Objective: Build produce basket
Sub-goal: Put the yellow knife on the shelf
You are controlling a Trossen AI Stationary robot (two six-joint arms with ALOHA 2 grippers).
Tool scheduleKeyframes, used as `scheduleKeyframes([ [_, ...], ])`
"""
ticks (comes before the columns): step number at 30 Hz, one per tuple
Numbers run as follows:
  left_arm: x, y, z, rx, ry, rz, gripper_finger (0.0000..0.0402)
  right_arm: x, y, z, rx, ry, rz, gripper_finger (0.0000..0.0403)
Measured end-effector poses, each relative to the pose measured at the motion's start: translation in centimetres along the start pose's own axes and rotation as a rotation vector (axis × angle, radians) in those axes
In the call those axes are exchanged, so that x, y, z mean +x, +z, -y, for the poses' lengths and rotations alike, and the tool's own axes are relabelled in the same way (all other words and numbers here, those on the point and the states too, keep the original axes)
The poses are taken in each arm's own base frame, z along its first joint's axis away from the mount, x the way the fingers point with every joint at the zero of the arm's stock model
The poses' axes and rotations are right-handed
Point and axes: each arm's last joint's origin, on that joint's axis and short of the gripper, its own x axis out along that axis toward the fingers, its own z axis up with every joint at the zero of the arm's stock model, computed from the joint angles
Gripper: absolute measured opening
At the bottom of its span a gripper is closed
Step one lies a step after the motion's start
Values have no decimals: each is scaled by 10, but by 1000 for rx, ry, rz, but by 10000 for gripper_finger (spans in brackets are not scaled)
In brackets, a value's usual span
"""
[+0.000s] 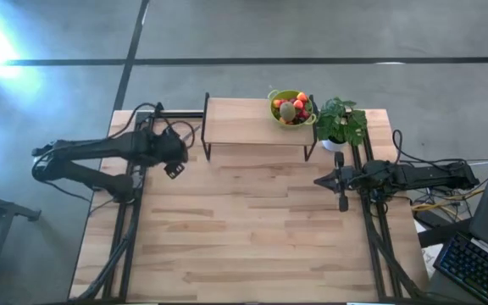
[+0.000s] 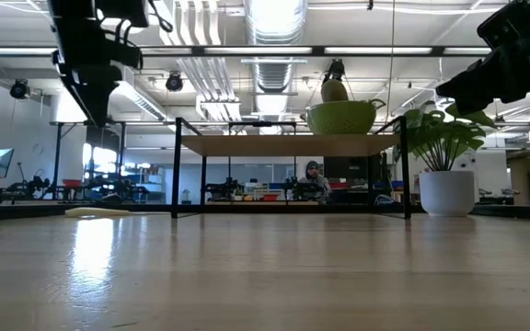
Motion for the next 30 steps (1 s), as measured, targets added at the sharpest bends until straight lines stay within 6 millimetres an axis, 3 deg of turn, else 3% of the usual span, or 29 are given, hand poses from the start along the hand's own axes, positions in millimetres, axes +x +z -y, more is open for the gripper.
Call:
scheduleKeyframes([
  [10, 36, 29, -22, 29, -59, -100, 344, 0, 0, 0, 0, 0, 0, 9],
  [16, 58, 36, -34, 94, -102, -154, 344, 0, 0, 0, -10, 0, 0, 9],
  [30, 119, 10, -47, 81, -218, -193, 344, 0, 0, 0, -5, -1, 0, 9],
])
